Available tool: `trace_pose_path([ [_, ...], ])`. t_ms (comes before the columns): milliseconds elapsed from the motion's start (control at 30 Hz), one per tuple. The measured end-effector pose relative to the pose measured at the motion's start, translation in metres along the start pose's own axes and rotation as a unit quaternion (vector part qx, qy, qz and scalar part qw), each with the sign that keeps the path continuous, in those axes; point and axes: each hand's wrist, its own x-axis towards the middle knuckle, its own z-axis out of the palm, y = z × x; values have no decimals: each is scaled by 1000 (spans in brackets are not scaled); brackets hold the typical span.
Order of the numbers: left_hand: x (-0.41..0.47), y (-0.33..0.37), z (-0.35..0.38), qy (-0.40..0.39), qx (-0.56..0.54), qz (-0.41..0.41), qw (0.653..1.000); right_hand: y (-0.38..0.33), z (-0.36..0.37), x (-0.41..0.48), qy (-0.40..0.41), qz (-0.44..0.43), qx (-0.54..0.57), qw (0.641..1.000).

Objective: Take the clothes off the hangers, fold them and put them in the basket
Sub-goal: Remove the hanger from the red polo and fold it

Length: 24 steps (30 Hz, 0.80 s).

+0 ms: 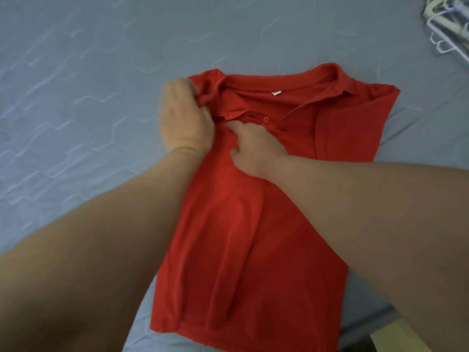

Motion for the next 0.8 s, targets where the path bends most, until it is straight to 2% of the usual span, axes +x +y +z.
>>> trace_pose_path([
  [67, -17, 17, 17, -159, 72, 55, 983, 10, -13, -10, 118, -13, -16, 993],
  [133, -24, 33, 26, -316, 160, 7, 935, 26, -31, -15, 237, -15, -57, 970],
  [167, -21, 41, 30, -336, 190, -17, 922, 36, -41, -16, 283, -2, -80, 956],
  [200, -16, 49, 30, -320, 206, -22, 924, 45, -51, -15, 313, 24, -105, 944],
  [300, 6, 67, 30, -206, 195, -4, 959, 74, -80, -12, 349, 133, -173, 911],
  [333, 13, 75, 32, -190, 191, -2, 963, 87, -91, -13, 344, 172, -183, 905],
  [400, 29, 72, 31, -217, 218, -11, 951, 102, -99, -9, 287, 234, -181, 911],
  [467, 47, 74, 39, -284, 271, -12, 920, 119, -113, -8, 181, 284, -159, 928],
  [567, 73, 64, 50, -380, 323, -37, 866, 134, -127, -4, 44, 283, -174, 942],
  [700, 87, 58, 59, -432, 400, -61, 806, 145, -134, -1, 22, 239, -220, 945],
  [800, 87, 61, 60, -461, 472, 4, 751, 146, -133, -7, 34, 216, -207, 953],
])
